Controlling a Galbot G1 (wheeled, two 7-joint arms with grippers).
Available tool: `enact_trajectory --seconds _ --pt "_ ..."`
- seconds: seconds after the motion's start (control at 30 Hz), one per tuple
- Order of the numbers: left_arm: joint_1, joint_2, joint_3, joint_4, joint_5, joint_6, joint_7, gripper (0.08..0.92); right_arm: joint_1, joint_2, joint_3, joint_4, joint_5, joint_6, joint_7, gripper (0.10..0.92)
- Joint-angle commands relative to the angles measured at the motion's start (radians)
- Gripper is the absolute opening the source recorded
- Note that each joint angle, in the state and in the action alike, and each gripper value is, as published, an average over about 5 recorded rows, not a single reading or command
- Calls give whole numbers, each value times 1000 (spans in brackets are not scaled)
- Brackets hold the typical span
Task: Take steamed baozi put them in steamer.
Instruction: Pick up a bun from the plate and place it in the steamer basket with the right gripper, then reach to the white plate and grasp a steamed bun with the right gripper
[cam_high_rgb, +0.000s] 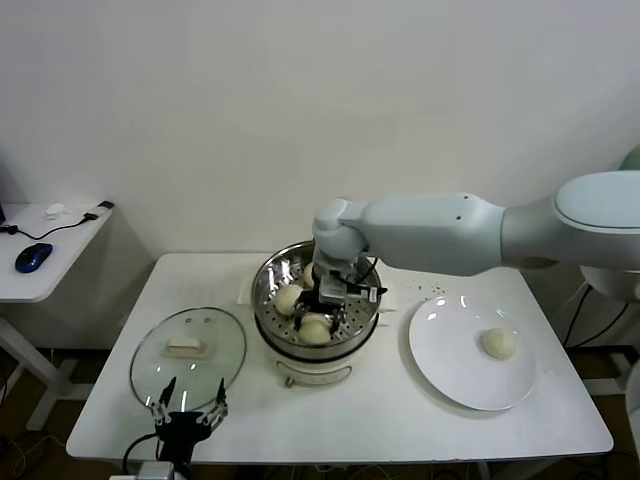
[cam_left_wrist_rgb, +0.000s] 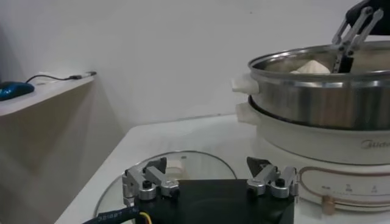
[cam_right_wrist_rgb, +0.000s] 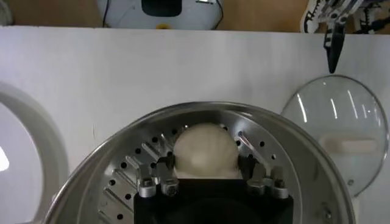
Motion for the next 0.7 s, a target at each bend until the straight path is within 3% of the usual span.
enact_trajectory --seconds 0.03,0.23,0.47,0.7 --pt "2 3 1 -2 -1 -1 0 823 9 7 18 -31 18 33 33 780" --pt "6 3 3 -10 0 1 0 823 175 -122 -4 -13 185 34 -45 822" --pt "9 6 3 -18 5 1 1 823 413 -367 -289 -47 567 -111 -162 823" --pt "1 6 3 -18 5 2 3 823 515 -655 -487 -17 510 -417 -178 823"
